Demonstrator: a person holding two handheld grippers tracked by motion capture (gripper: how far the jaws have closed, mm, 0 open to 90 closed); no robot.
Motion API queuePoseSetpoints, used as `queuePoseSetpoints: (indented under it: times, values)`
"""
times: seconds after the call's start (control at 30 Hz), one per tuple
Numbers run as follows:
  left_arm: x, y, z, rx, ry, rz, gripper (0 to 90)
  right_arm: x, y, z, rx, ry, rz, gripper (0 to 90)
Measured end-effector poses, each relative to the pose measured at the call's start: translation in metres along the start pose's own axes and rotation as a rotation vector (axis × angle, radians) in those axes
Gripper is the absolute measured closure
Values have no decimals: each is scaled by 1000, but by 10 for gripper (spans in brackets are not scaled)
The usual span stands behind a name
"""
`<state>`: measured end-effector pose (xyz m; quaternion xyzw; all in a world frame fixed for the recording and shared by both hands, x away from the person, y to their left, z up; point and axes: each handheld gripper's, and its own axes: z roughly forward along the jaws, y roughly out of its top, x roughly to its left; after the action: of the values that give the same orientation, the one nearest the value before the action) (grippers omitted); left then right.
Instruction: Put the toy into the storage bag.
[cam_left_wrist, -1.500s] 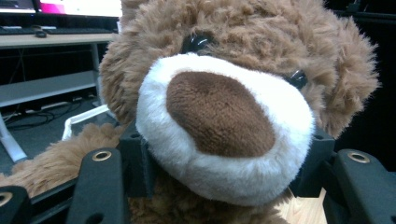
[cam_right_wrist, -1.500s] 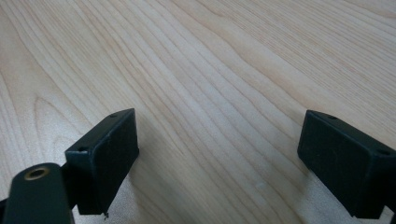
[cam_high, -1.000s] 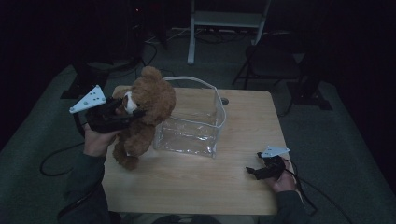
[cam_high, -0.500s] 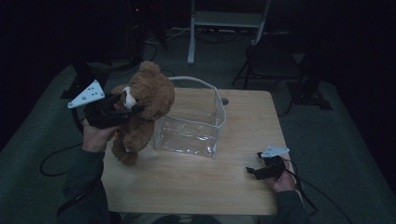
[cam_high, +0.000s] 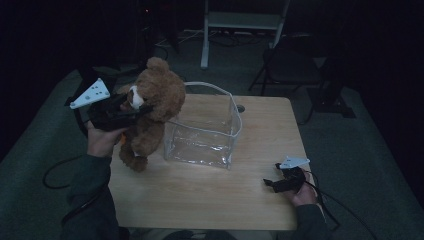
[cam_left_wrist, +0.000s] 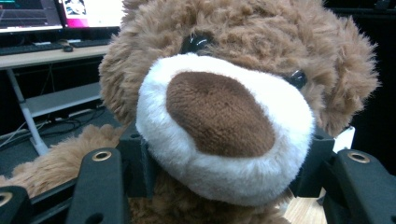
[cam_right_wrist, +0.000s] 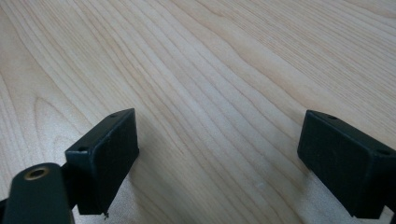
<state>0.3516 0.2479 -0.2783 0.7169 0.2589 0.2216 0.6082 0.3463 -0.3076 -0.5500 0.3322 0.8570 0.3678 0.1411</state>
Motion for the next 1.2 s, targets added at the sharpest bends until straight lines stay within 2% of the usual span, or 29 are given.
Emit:
queuePoseSetpoints:
  times: [0.5,0.63,1.2]
  values:
    - [7,11,2,-4,20,6,391,0,0,0,0,0,-1,116]
    - [10,13,3,-9,34,3,391,0,0,0,0,0,-1,116]
    - [12,19,16,-9,97,36,391,0,0,0,0,0,-1,116]
